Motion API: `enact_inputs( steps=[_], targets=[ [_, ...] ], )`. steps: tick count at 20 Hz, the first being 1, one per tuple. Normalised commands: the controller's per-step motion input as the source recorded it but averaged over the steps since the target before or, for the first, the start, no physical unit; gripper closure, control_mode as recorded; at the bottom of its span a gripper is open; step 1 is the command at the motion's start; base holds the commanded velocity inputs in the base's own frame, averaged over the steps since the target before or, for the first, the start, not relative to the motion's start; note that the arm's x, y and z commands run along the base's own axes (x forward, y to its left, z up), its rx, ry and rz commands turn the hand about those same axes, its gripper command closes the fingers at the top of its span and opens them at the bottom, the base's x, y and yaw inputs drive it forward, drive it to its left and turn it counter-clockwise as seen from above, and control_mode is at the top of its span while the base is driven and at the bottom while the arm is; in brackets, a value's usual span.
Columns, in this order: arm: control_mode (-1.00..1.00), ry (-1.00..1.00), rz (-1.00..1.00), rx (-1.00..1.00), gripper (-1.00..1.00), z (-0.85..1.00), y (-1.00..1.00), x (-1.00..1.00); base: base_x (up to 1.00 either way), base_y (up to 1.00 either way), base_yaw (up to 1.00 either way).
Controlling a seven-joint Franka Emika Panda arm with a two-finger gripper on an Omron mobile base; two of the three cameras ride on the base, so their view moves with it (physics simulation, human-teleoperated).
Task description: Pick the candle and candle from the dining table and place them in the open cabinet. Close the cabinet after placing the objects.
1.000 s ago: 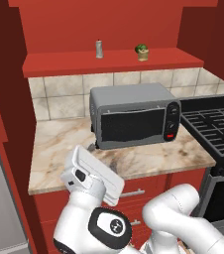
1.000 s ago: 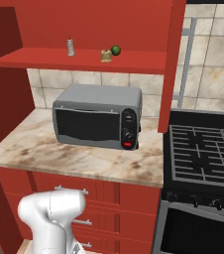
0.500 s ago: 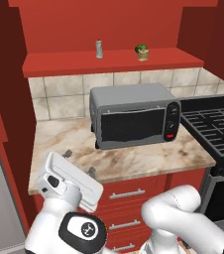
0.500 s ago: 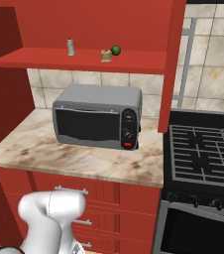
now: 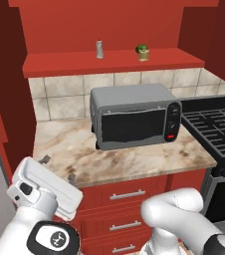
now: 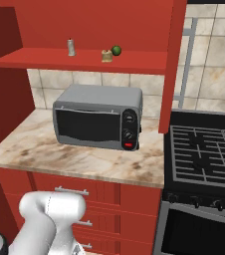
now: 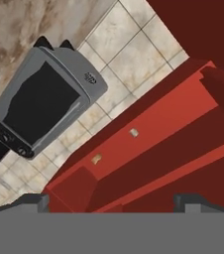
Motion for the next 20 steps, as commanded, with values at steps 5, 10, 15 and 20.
enact_inputs(
  steps=[5,10,15,20],
  targets=[
    [-1.0,0.0,0.0,0.0,-1.0,0.0,0.43,-0.15,0.0,0.0,0.0],
    [-1.0,0.0,0.0,0.02,-1.0,0.08,0.4,0.0,0.0,0.0,0.0],
    [-1.0,0.0,0.0,0.03,-1.0,0.11,0.45,0.0,0.0,0.0,0.0],
    [-1.0,0.0,0.0,0.06,-1.0,0.21,0.21,0.03,0.0,0.0,0.0]
  ],
)
